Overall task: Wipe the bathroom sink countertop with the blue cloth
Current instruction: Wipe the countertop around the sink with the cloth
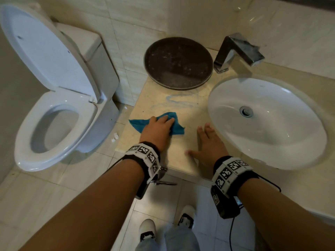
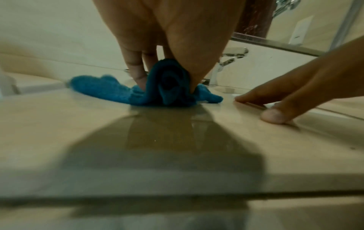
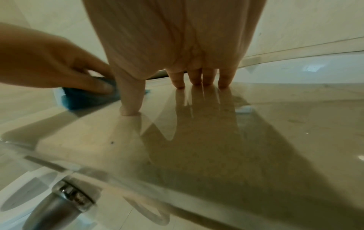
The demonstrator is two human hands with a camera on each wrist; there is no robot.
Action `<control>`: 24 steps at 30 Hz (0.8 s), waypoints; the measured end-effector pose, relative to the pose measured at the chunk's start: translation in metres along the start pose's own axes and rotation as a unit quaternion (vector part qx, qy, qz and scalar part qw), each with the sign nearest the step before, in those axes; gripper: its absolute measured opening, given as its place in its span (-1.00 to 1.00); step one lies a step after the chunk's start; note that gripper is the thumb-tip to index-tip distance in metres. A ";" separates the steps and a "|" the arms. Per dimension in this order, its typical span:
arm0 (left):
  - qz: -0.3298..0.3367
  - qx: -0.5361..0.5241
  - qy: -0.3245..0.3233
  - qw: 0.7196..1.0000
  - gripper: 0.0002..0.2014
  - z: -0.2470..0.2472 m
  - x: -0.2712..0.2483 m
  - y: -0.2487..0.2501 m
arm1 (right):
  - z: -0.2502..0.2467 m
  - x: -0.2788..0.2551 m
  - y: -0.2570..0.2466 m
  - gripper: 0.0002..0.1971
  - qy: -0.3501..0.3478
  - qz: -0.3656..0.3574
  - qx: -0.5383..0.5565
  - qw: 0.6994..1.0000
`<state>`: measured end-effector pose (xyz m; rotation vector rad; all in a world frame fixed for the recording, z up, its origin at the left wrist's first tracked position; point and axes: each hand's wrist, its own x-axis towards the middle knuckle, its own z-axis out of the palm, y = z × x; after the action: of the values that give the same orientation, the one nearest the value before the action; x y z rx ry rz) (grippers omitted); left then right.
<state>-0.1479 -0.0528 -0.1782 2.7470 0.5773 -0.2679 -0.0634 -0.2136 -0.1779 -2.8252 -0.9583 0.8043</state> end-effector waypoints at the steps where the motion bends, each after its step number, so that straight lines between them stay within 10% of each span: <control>1: 0.029 -0.002 0.000 1.000 -0.52 0.004 0.003 0.013 | 0.002 0.001 0.001 -0.01 0.005 -0.004 0.000 1.000; 6: 0.017 0.038 -0.013 0.999 -0.55 0.016 0.009 0.038 | 0.004 0.002 0.005 0.01 0.012 -0.014 0.003 1.000; 14: -0.176 0.029 -0.047 0.983 -0.52 -0.014 0.011 -0.023 | -0.001 -0.003 0.005 0.01 -0.001 -0.020 0.017 1.000; 20: 0.017 0.044 -0.047 0.998 -0.52 0.010 0.020 0.029 | 0.005 0.003 0.004 0.02 0.019 -0.016 0.005 1.000; 24: 0.034 0.009 -0.091 0.995 -0.50 0.014 0.026 0.032 | 0.004 0.003 0.003 0.01 0.021 -0.012 0.009 1.000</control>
<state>-0.1124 -0.0759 -0.1892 2.7156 0.4345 -0.5031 -0.0616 -0.2150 -0.1837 -2.7984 -0.9730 0.7433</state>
